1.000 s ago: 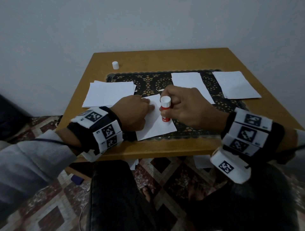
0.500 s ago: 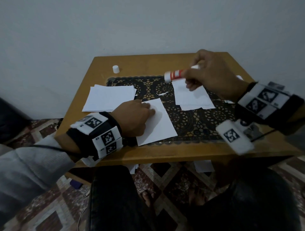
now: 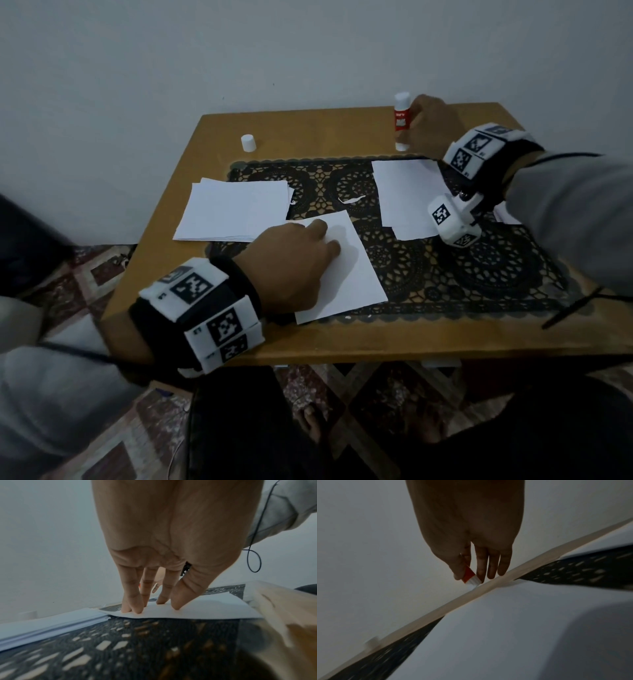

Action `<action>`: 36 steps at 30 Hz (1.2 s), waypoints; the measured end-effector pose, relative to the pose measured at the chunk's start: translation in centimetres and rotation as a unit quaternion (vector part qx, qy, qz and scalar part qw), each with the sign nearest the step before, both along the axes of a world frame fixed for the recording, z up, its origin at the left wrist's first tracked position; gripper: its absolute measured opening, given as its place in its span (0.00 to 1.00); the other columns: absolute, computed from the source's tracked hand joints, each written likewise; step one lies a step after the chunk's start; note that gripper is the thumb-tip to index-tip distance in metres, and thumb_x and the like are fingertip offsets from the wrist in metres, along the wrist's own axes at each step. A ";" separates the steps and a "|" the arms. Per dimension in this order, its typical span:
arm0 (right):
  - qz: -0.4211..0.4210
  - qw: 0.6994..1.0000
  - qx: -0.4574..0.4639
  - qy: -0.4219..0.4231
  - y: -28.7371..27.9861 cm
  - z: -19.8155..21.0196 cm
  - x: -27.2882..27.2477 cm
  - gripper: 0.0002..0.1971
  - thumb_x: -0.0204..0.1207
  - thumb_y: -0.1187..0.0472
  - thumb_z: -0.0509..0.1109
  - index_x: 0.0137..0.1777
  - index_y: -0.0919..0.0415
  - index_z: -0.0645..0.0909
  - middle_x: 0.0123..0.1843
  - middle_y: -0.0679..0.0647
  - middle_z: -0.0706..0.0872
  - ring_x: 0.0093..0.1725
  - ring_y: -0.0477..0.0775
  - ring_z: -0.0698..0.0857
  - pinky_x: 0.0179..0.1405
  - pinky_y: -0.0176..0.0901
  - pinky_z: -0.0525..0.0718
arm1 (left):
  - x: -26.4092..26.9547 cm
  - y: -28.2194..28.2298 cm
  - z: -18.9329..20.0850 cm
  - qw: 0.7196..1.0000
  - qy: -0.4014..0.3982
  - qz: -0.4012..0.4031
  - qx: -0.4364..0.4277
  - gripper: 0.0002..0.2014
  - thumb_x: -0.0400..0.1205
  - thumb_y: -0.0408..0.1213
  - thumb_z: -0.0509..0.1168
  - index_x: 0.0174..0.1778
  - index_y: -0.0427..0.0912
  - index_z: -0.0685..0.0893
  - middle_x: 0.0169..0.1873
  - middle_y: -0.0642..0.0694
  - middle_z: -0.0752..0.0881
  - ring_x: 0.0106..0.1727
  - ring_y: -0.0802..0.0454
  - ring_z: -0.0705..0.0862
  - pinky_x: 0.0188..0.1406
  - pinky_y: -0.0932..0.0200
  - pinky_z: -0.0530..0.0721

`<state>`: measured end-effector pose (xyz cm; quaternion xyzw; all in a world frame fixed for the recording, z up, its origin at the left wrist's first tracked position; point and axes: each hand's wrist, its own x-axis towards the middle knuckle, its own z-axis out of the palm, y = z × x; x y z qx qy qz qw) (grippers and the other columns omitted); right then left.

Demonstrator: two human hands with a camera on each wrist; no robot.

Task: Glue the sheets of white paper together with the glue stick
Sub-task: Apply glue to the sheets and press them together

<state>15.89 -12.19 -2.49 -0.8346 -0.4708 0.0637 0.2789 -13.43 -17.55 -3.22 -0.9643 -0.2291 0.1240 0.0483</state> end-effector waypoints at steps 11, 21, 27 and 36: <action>-0.002 0.996 -0.069 -0.053 1.0 -0.2 1.5 0.20 0.65 0.56 0.80 0.55 0.61 0.80 0.54 0.58 0.87 0.49 0.60 0.84 0.46 0.46 0.78 | -0.6 0.8 -0.5 0.993 -0.061 0.030 -0.098 0.28 0.81 0.53 0.62 0.77 0.52 0.66 0.71 0.45 0.66 0.71 0.45 0.65 0.70 0.48 0.71; -0.008 0.995 -0.076 -0.069 -4.4 3.5 4.6 0.24 0.71 0.62 0.78 0.66 0.68 0.80 0.71 0.64 0.77 0.68 0.65 0.77 0.62 0.48 0.76 | -1.6 3.3 0.7 0.980 -0.054 0.165 -0.099 0.36 0.78 0.58 0.65 0.79 0.50 0.60 0.73 0.41 0.68 0.73 0.42 0.65 0.70 0.46 0.70; -0.014 0.967 -0.213 -0.140 -10.4 3.0 7.3 0.19 0.73 0.59 0.78 0.60 0.68 0.82 0.66 0.65 0.82 0.63 0.68 0.80 0.56 0.49 0.78 | -0.2 4.6 0.9 0.977 -0.030 0.187 -0.096 0.40 0.71 0.58 0.73 0.75 0.46 0.67 0.66 0.41 0.72 0.66 0.42 0.71 0.62 0.49 0.74; -0.066 0.946 -0.298 -0.104 -15.4 0.8 10.3 0.27 0.73 0.44 0.75 0.29 0.60 0.65 0.29 0.56 0.70 0.28 0.54 0.70 0.29 0.45 0.68 | 0.9 5.2 2.3 0.966 -0.136 0.158 -0.154 0.09 0.77 0.27 0.68 0.50 0.42 0.79 0.53 0.41 0.83 0.45 0.48 0.80 0.44 0.55 0.77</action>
